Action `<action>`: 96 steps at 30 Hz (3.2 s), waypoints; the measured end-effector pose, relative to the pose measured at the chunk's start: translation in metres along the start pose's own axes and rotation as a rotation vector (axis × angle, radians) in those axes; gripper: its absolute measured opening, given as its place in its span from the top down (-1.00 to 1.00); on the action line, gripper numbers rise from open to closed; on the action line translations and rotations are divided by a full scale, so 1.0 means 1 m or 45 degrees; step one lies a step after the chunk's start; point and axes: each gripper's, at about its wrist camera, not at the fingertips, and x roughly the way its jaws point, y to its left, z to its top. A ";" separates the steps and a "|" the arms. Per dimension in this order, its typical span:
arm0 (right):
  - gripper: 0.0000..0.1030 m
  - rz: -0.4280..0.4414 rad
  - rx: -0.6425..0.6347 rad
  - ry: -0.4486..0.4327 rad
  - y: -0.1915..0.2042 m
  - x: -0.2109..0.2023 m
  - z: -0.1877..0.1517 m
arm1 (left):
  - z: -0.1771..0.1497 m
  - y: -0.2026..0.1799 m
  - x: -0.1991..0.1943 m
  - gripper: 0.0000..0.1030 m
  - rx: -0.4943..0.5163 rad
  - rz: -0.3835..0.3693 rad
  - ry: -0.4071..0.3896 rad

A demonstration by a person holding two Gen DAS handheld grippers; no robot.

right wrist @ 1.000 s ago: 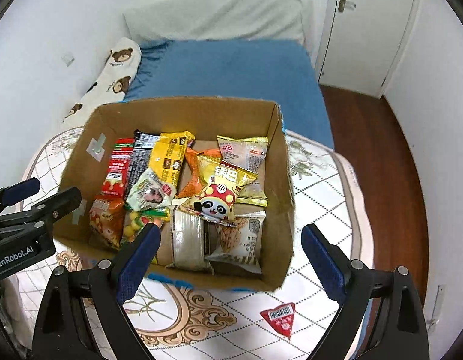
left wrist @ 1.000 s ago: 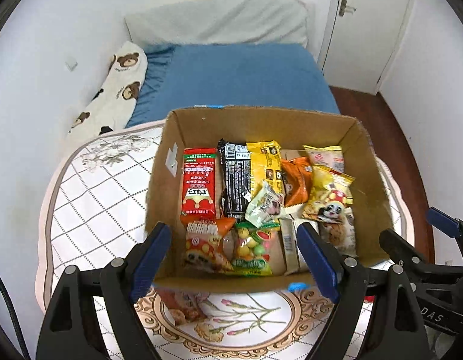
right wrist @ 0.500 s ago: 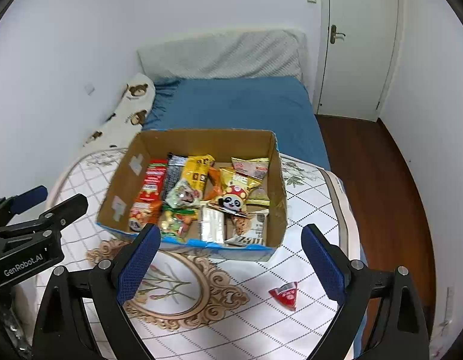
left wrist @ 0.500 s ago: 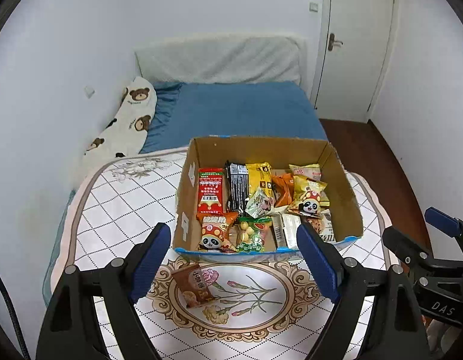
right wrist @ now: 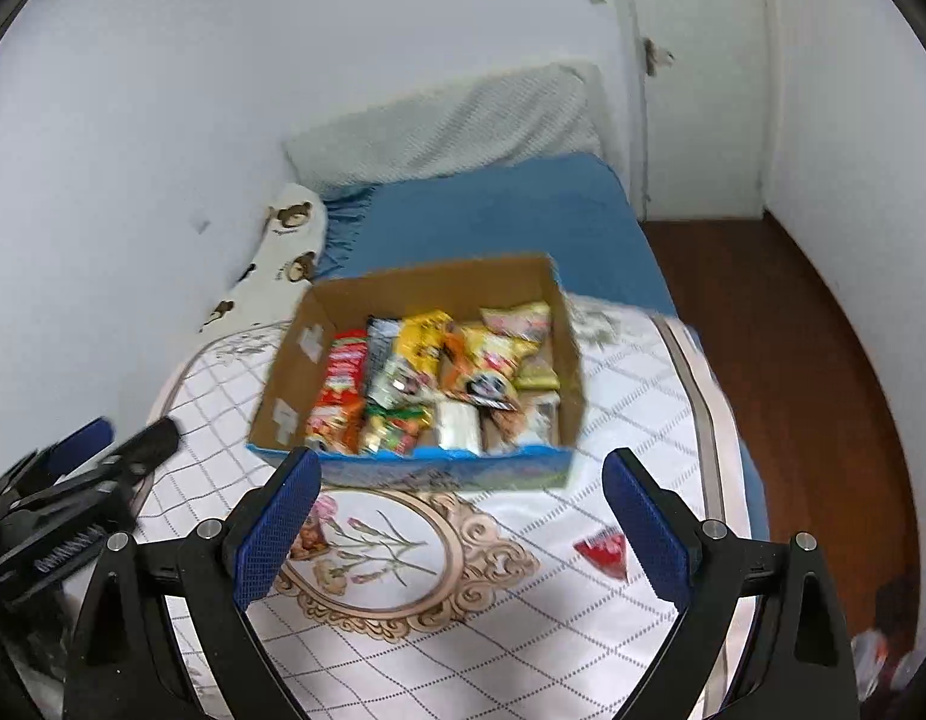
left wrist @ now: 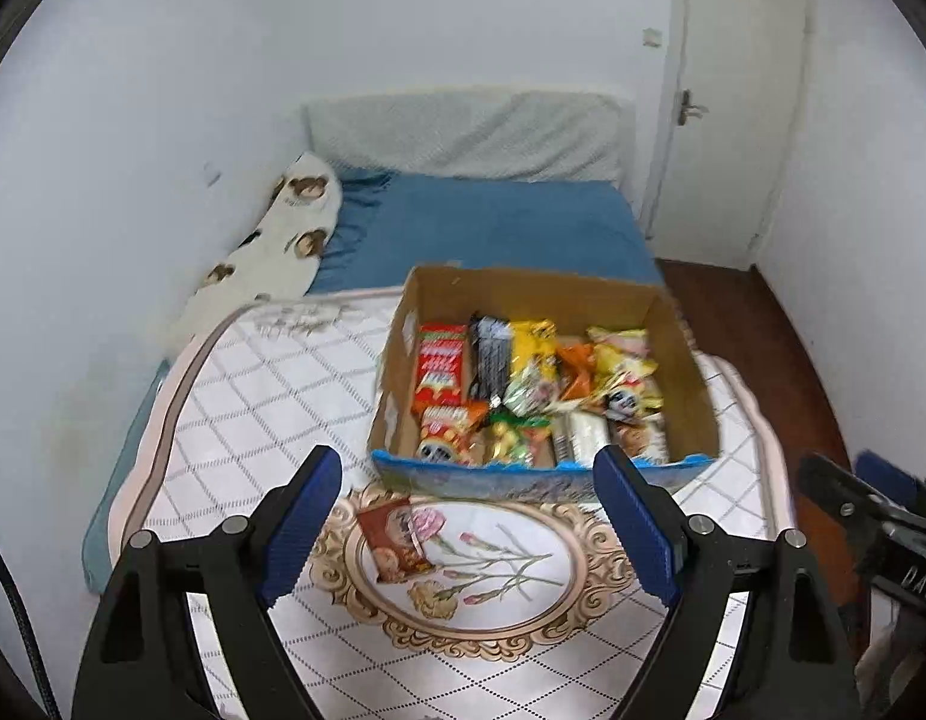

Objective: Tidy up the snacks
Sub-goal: 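Move both tools back over the last two snacks, then grasp the brown cookie packet with the left gripper while the right grasps the red packet, then lift both packets and carry them over the cardboard box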

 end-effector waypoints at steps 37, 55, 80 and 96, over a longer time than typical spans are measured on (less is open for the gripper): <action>0.07 0.034 0.058 0.632 -0.008 0.249 -0.126 | -0.093 0.107 0.266 -0.67 -0.412 -0.015 0.894; 0.09 0.043 -0.106 0.887 0.037 0.226 -0.224 | -0.226 0.027 0.218 -0.06 0.136 -0.119 1.019; 0.14 0.154 -0.064 0.775 0.048 0.170 -0.189 | -0.175 -0.015 0.146 -0.05 0.150 -0.197 0.805; 0.14 0.189 -0.054 0.338 0.032 0.124 0.024 | 0.042 -0.020 0.150 -0.06 -0.005 -0.338 0.576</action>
